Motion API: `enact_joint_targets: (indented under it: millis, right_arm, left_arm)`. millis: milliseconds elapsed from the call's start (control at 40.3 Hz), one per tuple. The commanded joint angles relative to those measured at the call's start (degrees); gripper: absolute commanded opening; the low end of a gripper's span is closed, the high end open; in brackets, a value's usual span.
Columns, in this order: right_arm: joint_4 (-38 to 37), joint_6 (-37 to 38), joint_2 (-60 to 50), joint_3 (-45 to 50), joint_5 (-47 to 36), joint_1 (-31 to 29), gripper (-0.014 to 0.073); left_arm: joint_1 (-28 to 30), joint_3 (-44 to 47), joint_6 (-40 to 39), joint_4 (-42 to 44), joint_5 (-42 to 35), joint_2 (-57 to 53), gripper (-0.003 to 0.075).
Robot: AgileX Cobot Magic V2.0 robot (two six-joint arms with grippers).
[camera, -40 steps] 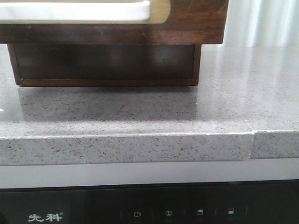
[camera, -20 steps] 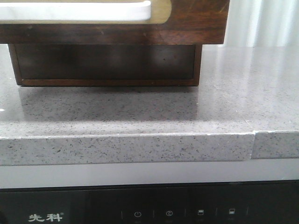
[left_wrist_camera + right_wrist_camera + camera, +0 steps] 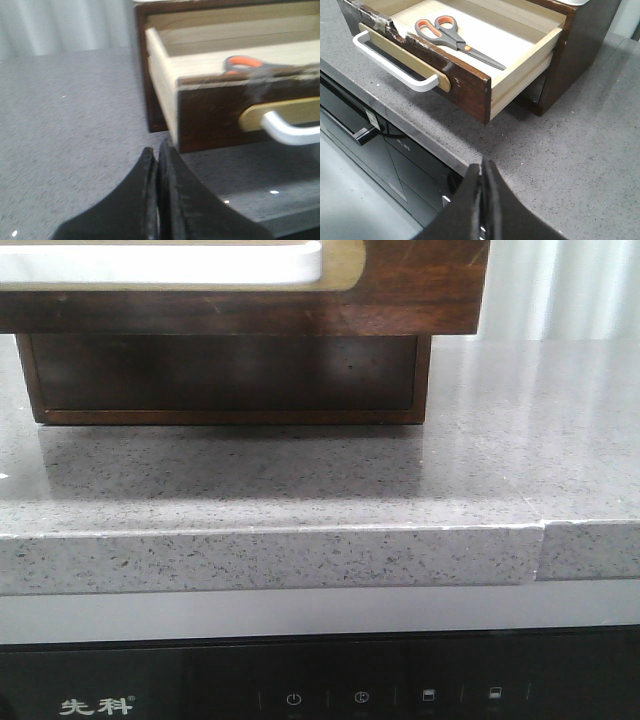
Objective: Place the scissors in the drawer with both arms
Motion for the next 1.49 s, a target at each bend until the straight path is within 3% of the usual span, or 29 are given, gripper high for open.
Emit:
enact_joint_targets:
  millis: [0,347,595,1463]
  right_arm:
    - [-0.5,0.0,0.4,-1.3,-4.5,-0.4,-0.0066]
    - [-0.5,0.0,0.4,-1.3,-4.5,-0.4,-0.0066]
    - [-0.5,0.0,0.4,-1.3,-4.5,-0.4,-0.0066]
    - [-0.5,0.0,0.4,-1.3,-4.5,-0.4,-0.0066]
  left_arm:
    - [2.5,4.2,-0.6,-0.3,-10.5,-2.6,-0.0020]
    - [4.1,22.0,-0.6,-1.0,-29.1,-13.2,-0.0020]
    - [3.5,28.6,-0.6,-5.1,-35.7,-14.7,-0.0020]
    - [2.9,28.6,0.2,-4.2,-36.6,-14.7,-0.0020]
